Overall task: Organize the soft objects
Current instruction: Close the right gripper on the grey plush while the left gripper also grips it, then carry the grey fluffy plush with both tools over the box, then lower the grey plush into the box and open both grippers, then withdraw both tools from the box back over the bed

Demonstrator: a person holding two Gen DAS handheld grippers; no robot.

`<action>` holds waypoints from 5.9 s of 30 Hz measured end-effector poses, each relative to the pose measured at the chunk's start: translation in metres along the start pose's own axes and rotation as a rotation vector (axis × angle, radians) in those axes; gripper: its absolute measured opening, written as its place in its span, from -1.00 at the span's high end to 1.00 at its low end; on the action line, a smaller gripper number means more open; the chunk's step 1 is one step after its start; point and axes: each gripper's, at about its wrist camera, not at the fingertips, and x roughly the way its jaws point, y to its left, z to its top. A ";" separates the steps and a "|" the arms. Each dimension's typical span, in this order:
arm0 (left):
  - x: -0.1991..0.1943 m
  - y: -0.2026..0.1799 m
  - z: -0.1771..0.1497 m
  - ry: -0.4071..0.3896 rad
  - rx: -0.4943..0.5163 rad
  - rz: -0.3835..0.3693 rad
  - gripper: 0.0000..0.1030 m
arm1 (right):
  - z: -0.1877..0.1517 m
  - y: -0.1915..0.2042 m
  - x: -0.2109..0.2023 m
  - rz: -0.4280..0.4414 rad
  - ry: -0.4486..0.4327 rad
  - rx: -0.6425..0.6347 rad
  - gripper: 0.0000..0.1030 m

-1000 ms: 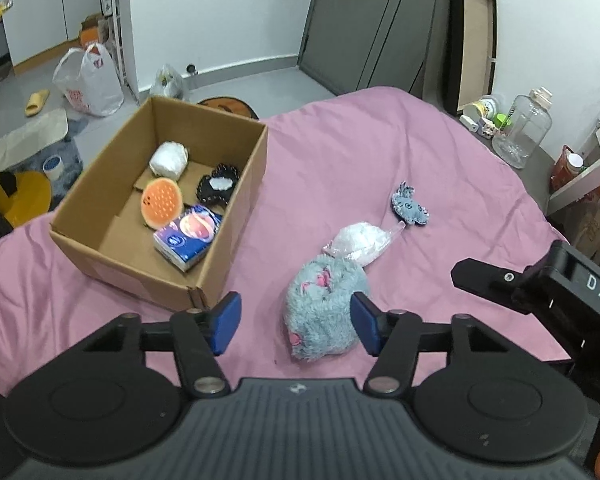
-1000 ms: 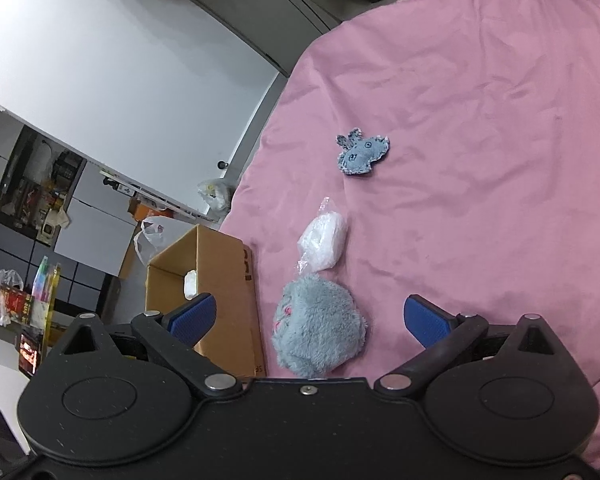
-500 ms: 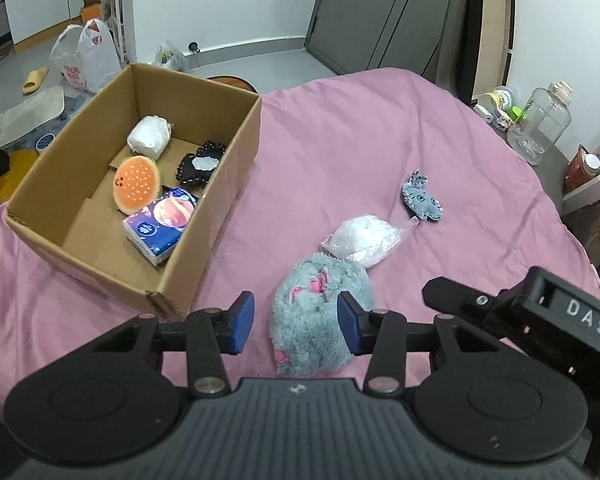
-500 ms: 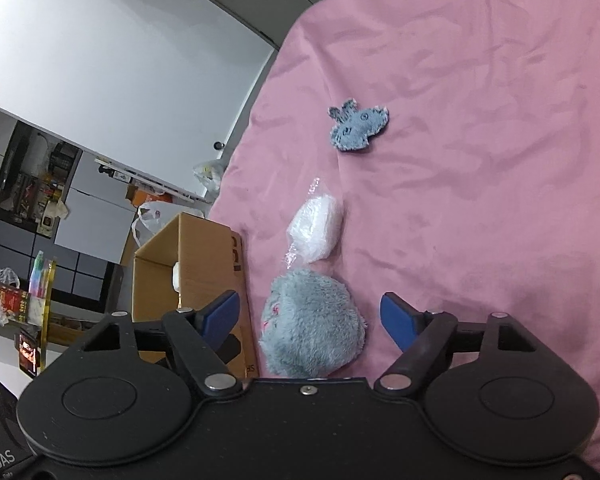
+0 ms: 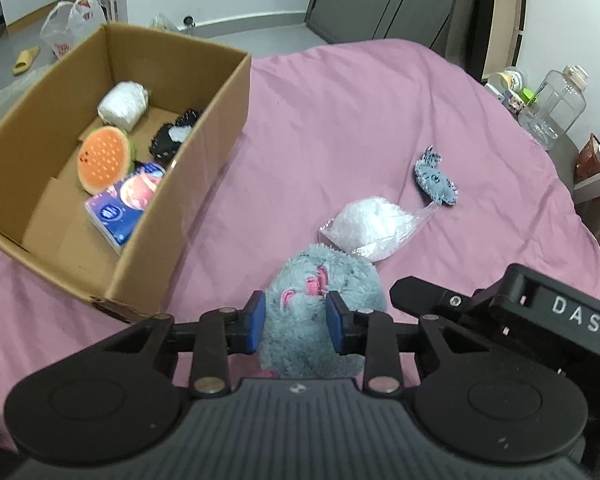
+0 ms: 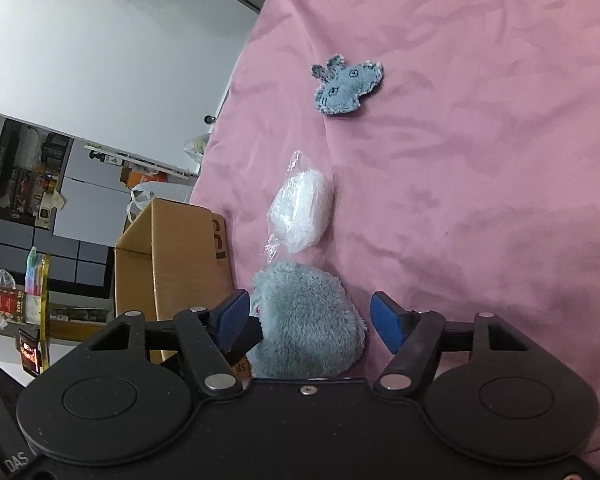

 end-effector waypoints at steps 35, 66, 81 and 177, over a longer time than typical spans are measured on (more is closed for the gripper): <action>-0.023 0.028 -0.011 0.009 -0.095 -0.153 0.48 | -0.011 0.019 0.003 0.016 0.064 -0.039 0.33; -0.129 0.105 0.037 -0.131 -0.100 -0.251 0.48 | -0.047 0.149 -0.024 0.078 -0.003 -0.208 0.34; -0.135 0.149 0.062 -0.150 -0.126 -0.231 0.48 | -0.056 0.193 0.003 0.107 0.018 -0.230 0.34; -0.196 0.176 0.038 -0.205 -0.110 -0.022 -0.72 | -0.087 0.198 -0.064 -0.016 -0.141 -0.362 -1.00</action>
